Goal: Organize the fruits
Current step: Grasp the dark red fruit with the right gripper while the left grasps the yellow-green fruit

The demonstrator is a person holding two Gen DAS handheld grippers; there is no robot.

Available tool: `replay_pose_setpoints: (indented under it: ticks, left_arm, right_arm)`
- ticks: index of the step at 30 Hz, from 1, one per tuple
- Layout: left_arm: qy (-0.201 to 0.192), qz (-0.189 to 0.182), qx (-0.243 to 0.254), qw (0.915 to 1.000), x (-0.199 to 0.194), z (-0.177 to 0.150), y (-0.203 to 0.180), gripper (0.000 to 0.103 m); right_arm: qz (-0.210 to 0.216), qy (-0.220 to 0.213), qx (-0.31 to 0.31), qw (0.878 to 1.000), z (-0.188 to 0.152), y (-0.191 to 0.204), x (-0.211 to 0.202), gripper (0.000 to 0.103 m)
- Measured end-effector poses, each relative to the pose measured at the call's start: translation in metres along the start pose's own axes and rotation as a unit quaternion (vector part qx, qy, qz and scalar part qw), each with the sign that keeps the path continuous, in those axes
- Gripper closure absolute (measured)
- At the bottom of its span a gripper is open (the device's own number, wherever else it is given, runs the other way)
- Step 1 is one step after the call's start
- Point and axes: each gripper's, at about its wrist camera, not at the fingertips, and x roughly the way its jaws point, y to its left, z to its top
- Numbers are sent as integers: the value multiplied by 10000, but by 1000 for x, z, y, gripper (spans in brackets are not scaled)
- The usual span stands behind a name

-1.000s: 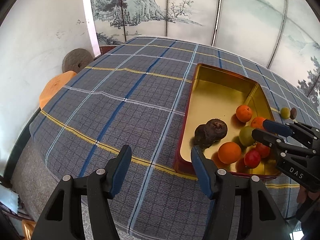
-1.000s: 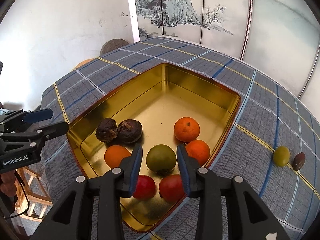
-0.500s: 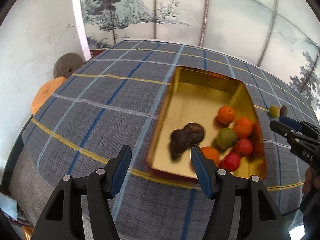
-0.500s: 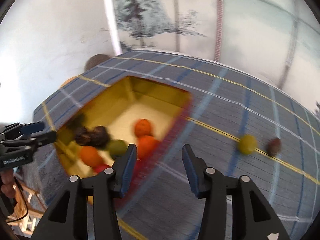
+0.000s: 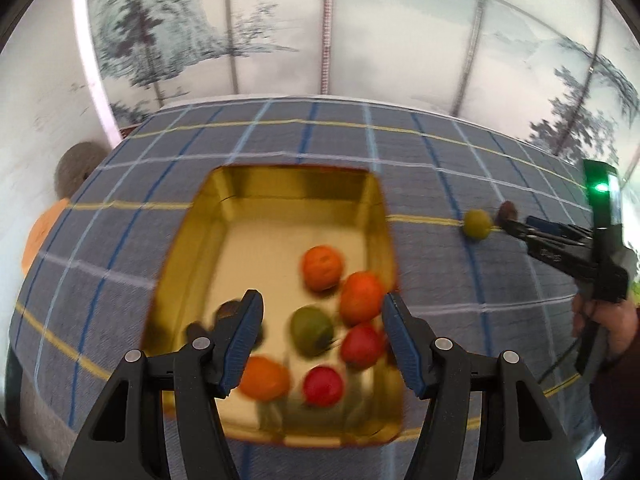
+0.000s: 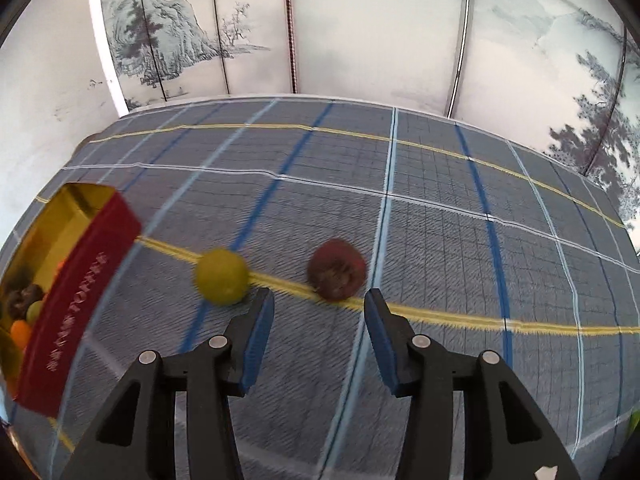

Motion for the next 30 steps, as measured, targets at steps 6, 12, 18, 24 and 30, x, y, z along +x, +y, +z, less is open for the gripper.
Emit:
replay_pose_setpoints:
  ticks: [6, 12, 18, 24, 30]
  left_arm:
    - [-57, -141, 316, 9994, 15, 23, -43, 40]
    - [52, -331, 379, 9987, 39, 37, -73, 40]
    - [258, -376, 407, 9981, 75, 45, -103, 40]
    - [400, -526, 510, 9965, 104, 49, -130, 41]
    - [486, -659, 538, 9952, 130, 62, -150, 41]
  right_arm:
    - [-17, 55, -122, 9999, 11, -1, 24, 59]
    - [7, 77, -122, 9999, 9, -5, 33, 69]
    - [143, 42, -86, 9999, 0, -13, 28, 70]
    - [-105, 65, 206, 9997, -23, -36, 6, 70]
    - [-214, 73, 343, 9992, -43, -54, -10, 70]
